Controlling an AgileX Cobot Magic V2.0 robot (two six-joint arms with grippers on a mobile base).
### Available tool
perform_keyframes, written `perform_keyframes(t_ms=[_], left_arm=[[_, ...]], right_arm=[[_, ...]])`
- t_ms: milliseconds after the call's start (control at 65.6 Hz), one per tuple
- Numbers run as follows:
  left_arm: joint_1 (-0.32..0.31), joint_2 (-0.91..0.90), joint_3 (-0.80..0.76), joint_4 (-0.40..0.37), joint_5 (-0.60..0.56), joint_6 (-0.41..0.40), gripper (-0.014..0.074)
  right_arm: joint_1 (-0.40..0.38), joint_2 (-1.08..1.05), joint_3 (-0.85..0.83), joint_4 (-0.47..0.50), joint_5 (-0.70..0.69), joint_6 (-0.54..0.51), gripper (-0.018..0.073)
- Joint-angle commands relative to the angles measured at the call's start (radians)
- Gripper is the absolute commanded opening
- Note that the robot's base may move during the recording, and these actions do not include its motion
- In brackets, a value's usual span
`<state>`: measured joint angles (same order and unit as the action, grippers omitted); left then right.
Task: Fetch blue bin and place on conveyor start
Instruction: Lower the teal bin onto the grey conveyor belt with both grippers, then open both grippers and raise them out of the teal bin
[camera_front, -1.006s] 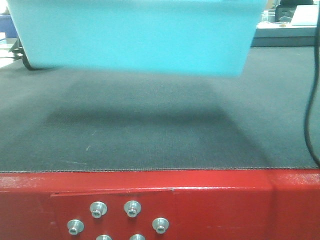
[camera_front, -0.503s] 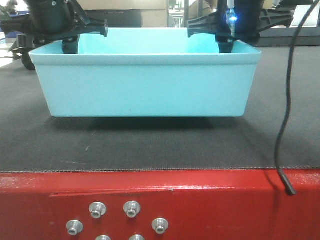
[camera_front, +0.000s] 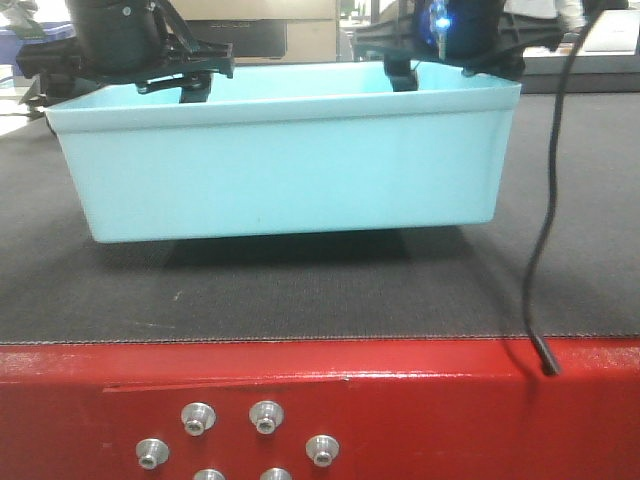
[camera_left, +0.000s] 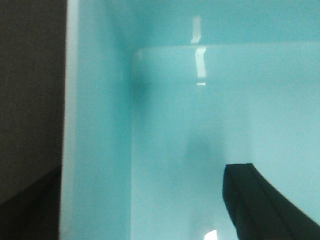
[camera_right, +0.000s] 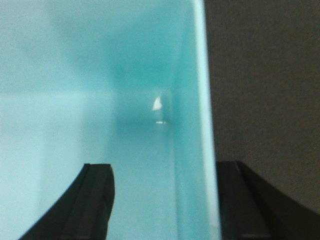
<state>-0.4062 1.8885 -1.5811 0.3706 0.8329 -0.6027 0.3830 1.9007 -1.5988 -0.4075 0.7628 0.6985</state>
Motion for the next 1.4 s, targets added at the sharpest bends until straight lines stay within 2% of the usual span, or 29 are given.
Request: perform_keyframes(t_ms=[0, 244, 351, 442, 579, 625, 655, 716, 777, 869, 1052, 1250, 1387], left_arm=[[-0.008, -0.008, -0.007, 0.033, 0.003, -0.027, 0.0456], [-0.008, -0.039, -0.007, 0.044, 0.013, -0.027, 0.0456], [-0.008, -0.082, -0.007, 0.044, 0.013, -0.027, 0.0433], [-0.008, -0.131, -0.007, 0.044, 0.017, -0.027, 0.0335], [-0.008, -0.208, -0.007, 0.032, 0.017, -0.024, 0.0061], [-0.008, -0.225, -0.007, 0.001, 0.019, 0.014, -0.0055], [-0.008, -0.240, -0.007, -0.030, 0.022, 0.068, -0.0114], [-0.008, -0.259, -0.007, -0.114, 0.031, 0.147, -0.0111], [-0.008, -0.280, 0.004, -0.177, 0.031, 0.193, -0.0111], [-0.008, -0.320, 0.042, -0.231, -0.018, 0.211, -0.0111], [-0.008, -0.425, 0.233, -0.256, -0.216, 0.211, -0.0111], [-0.008, -0.557, 0.479, -0.271, -0.443, 0.211, -0.0111], [-0.008, -0.668, 0.625, -0.271, -0.581, 0.211, -0.0111]], right_arm=[[-0.006, -0.028, -0.016, -0.036, 0.001, -0.008, 0.0319], [-0.006, -0.051, -0.016, -0.036, 0.038, -0.020, 0.0316], [-0.004, -0.086, -0.016, -0.036, 0.041, -0.023, 0.0263], [-0.002, -0.122, -0.016, -0.036, 0.038, -0.045, 0.0156], [0.011, -0.178, -0.016, -0.027, 0.041, -0.117, -0.0043], [0.017, -0.192, -0.016, 0.006, 0.041, -0.134, -0.0099], [0.020, -0.206, -0.016, 0.047, 0.039, -0.155, -0.0151], [0.028, -0.228, -0.010, 0.122, 0.025, -0.245, -0.0166], [0.032, -0.251, 0.014, 0.173, -0.021, -0.318, -0.0166], [0.034, -0.296, 0.076, 0.192, -0.093, -0.334, -0.0166], [0.034, -0.424, 0.261, 0.192, -0.254, -0.347, -0.0166], [0.034, -0.572, 0.514, 0.190, -0.569, -0.360, -0.0166], [0.034, -0.659, 0.656, 0.190, -0.633, -0.360, -0.0166]])
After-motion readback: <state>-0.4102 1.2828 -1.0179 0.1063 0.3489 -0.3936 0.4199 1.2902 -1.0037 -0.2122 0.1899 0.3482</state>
